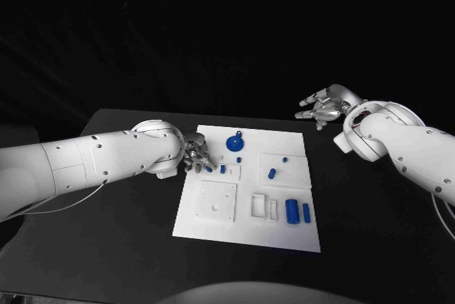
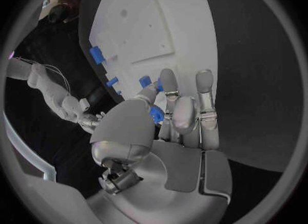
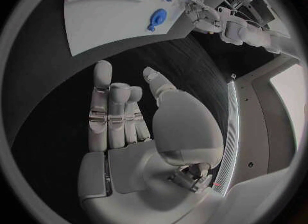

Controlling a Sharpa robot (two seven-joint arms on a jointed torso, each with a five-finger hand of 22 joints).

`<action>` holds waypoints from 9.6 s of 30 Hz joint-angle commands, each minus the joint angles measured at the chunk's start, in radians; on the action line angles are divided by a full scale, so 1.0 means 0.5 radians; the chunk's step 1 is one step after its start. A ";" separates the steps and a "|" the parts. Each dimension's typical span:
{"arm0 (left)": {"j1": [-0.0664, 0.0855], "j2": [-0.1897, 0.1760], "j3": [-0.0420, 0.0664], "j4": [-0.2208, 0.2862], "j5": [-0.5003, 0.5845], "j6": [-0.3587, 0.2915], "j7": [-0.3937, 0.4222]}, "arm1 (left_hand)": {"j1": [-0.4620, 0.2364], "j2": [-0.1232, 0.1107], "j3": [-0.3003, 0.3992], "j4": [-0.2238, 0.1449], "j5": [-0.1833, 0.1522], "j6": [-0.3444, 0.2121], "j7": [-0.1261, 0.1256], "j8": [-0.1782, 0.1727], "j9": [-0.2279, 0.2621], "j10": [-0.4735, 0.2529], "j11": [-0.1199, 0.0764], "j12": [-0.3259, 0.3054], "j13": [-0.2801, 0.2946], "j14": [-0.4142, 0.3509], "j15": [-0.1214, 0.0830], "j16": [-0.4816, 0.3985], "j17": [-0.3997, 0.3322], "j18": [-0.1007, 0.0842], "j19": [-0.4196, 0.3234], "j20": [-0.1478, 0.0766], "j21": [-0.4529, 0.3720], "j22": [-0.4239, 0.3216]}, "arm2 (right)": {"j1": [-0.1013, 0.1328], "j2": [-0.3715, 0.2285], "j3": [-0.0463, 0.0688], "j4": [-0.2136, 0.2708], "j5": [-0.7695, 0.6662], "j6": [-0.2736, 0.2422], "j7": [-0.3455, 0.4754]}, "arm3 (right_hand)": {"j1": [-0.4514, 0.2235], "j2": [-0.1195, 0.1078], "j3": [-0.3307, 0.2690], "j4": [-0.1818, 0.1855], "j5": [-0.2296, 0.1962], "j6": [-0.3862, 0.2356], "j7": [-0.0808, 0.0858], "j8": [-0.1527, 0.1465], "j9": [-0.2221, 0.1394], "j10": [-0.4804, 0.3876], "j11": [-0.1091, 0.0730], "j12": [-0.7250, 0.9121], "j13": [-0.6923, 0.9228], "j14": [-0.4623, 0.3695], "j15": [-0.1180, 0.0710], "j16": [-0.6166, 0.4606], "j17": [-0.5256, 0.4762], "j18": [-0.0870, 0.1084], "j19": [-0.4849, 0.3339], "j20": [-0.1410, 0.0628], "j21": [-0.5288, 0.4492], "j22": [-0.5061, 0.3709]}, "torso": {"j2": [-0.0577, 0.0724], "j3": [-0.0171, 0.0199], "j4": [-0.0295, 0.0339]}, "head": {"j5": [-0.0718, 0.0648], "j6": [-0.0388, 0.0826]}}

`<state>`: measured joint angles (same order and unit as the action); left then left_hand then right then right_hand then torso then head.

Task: Assemble the parts on the task board

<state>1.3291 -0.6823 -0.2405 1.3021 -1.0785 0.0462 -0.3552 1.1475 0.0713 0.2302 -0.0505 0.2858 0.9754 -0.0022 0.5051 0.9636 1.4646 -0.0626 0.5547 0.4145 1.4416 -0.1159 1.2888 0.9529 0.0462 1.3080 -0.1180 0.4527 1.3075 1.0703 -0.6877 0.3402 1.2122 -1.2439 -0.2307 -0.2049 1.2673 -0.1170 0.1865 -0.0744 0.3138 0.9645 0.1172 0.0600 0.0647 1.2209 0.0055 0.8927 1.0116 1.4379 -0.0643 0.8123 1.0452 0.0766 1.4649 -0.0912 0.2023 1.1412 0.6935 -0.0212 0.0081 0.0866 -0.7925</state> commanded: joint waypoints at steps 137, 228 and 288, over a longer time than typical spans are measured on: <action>-0.020 0.070 -0.002 -0.046 0.062 0.089 -0.155 | -0.074 -0.142 -0.198 0.190 0.003 0.049 -0.049 0.007 0.007 0.078 -0.023 -0.020 -0.008 0.006 -0.021 -0.028 -0.021 -0.026 0.017 -0.036 -0.025 0.035 | -0.008 0.004 0.001 -0.005 -0.005 0.025 0.013 | -0.015 0.001 -0.021 0.003 0.033 0.006 0.008 0.006 0.000 -0.008 -0.002 -0.009 -0.008 -0.005 -0.001 -0.014 -0.008 0.029 0.065 0.011 -0.001 -0.014 | 0.000 0.0009 0.000 | -0.030 -0.027; -0.020 0.009 -0.001 -0.061 0.146 -0.134 -0.193 | -0.257 -0.545 -0.125 0.679 -0.466 0.049 -0.041 0.062 0.072 0.074 -0.023 -0.021 -0.028 0.000 -0.032 -0.040 -0.014 -0.040 0.023 -0.056 -0.035 0.034 | -0.021 0.000 0.001 -0.017 -0.003 0.029 0.012 | -0.013 -0.001 -0.012 0.016 0.051 0.003 0.009 0.005 0.000 -0.010 -0.003 -0.010 -0.011 -0.006 -0.001 -0.017 -0.012 0.028 0.065 0.011 -0.002 -0.018 | 0.000 -0.0006 0.001 | -0.042 -0.036; -0.019 0.314 0.001 -0.224 -0.894 -0.589 0.919 | 0.661 -0.409 -0.128 -0.101 -0.337 0.078 0.202 -0.885 -1.800 -0.818 0.319 -0.994 -0.710 -0.245 0.201 -0.679 -0.733 0.135 -0.104 0.174 -0.340 0.000 | -0.028 0.009 0.001 -0.027 0.107 -0.134 0.136 | -0.026 -0.047 0.154 0.050 0.054 0.014 0.047 0.005 0.000 0.122 0.109 -1.653 -1.828 -0.077 0.082 -0.772 -0.447 0.044 -0.065 0.093 -0.278 -0.832 | 0.004 -0.0011 -0.004 | -0.106 0.083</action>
<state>1.3207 -0.5297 -0.2406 1.1930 -1.4618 -0.2930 0.1073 1.4738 -0.1368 0.1658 -0.1045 0.1172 1.0139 0.0975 0.0649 0.0644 1.0543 0.0969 0.0627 0.0608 1.3133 -0.0160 0.9480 0.5876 0.1322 1.2511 -0.0322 0.2862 1.3067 1.0566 -0.6847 0.3400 1.1990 -1.2125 -0.2581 -0.1718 1.2581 -0.1371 0.2601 -0.0513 0.3370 0.9696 0.1346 0.0600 0.0647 1.2848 0.0614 0.0688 0.1002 1.4026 -0.0228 0.4269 0.8214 0.0921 1.4333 -0.0432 0.0687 0.7251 0.6958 -0.0217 0.0058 0.0366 -0.7517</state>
